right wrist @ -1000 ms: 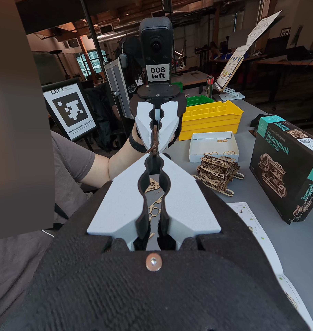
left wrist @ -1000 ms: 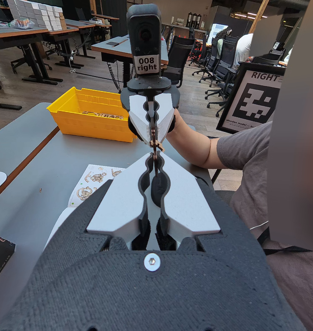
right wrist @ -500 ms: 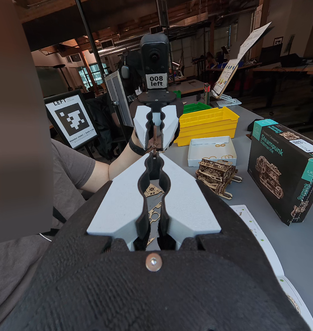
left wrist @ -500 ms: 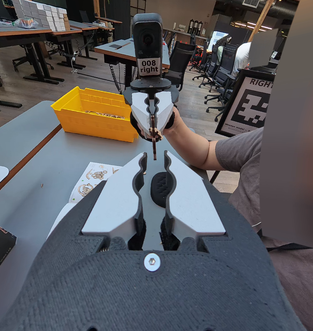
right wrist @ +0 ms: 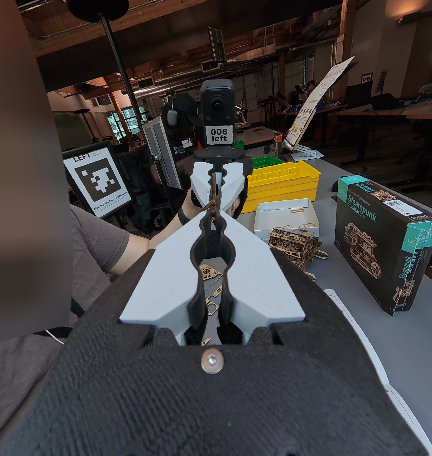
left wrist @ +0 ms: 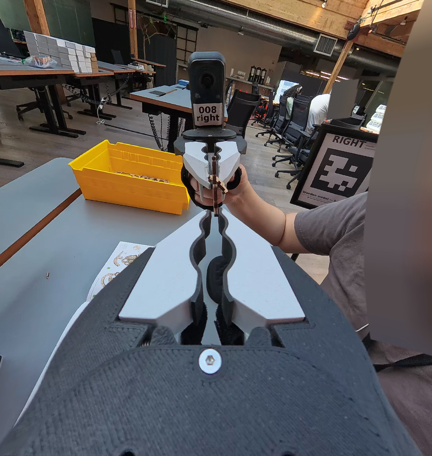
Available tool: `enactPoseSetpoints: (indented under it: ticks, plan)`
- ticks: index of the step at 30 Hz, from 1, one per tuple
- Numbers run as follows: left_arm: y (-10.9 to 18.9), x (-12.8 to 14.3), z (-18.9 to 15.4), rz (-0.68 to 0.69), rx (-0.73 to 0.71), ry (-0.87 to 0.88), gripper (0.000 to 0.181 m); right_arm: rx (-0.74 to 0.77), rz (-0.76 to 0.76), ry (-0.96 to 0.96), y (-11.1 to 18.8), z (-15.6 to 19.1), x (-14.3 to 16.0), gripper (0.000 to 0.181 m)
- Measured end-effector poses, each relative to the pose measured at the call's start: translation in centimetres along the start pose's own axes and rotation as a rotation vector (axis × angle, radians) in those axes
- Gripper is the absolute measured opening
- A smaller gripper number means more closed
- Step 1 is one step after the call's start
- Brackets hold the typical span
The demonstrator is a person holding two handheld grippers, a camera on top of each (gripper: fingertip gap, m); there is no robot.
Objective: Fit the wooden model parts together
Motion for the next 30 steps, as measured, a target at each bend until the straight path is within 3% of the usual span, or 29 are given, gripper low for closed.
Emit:
enactPoseSetpoints:
  ticks: [17,22,26,30]
  plan:
    - [-0.1,0.3,0.8,-0.002,-0.006,0.144,0.000,0.020,0.003,0.001,0.2,-0.8,0.3,0.002]
    - [0.1,0.1,0.7,-0.005,-0.007,0.143,0.001,0.047,0.006,0.047,0.4,-1.1,0.0,0.015]
    - [0.4,-0.1,0.8,-0.005,-0.011,0.141,0.001,0.051,-0.003,0.183,0.5,-0.6,-0.7,0.033]
    - [0.3,0.1,0.8,0.009,-0.027,0.131,0.000,0.103,0.013,0.405,0.3,-0.1,-0.9,0.040]
Point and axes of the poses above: each gripper's, where its closed fingertips meet, y back along the fingers, x out of its underside, z = x × y across the jaws, the point moved 2 cm from there along y, back along the fingers, and after that the axes turned 12 degrees about -z, right-handed, at the moved point
